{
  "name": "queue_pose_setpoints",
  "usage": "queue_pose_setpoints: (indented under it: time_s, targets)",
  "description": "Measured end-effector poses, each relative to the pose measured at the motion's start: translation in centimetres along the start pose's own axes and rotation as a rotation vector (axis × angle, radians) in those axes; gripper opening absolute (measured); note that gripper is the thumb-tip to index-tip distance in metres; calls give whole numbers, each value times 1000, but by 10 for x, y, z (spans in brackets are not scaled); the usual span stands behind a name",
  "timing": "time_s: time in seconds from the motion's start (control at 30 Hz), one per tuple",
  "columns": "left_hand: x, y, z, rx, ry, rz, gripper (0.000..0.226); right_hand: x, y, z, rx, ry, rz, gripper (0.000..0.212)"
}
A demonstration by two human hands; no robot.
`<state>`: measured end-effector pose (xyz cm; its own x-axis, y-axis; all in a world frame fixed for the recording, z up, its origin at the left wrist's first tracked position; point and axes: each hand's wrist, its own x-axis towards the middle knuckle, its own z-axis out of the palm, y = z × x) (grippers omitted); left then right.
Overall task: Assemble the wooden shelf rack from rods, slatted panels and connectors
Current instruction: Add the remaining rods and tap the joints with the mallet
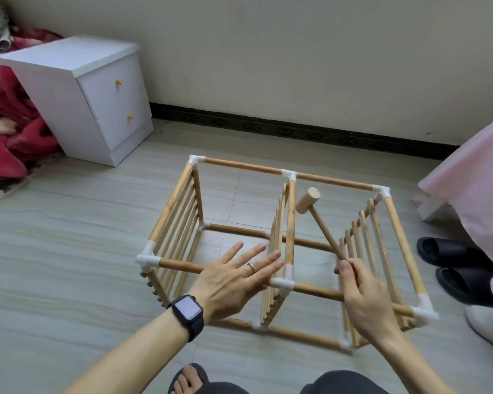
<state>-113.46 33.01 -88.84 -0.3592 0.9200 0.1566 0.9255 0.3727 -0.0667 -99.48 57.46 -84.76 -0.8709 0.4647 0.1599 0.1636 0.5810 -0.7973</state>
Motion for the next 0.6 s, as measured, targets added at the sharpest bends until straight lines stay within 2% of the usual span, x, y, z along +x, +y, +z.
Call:
queue_pose_setpoints:
  time_s: [0.13,0.33,0.6]
  targets:
    - [27,0,4,-85,-54,-159,55,-41,9,-20,-38,26,-3,30]
    - [78,11,9,-113,-110,-392,52,-64,34,-21,-129,-63,114,26]
    - [29,16,19,-117,-50,-460,63,-55,33,-29,-300,-156,118,29]
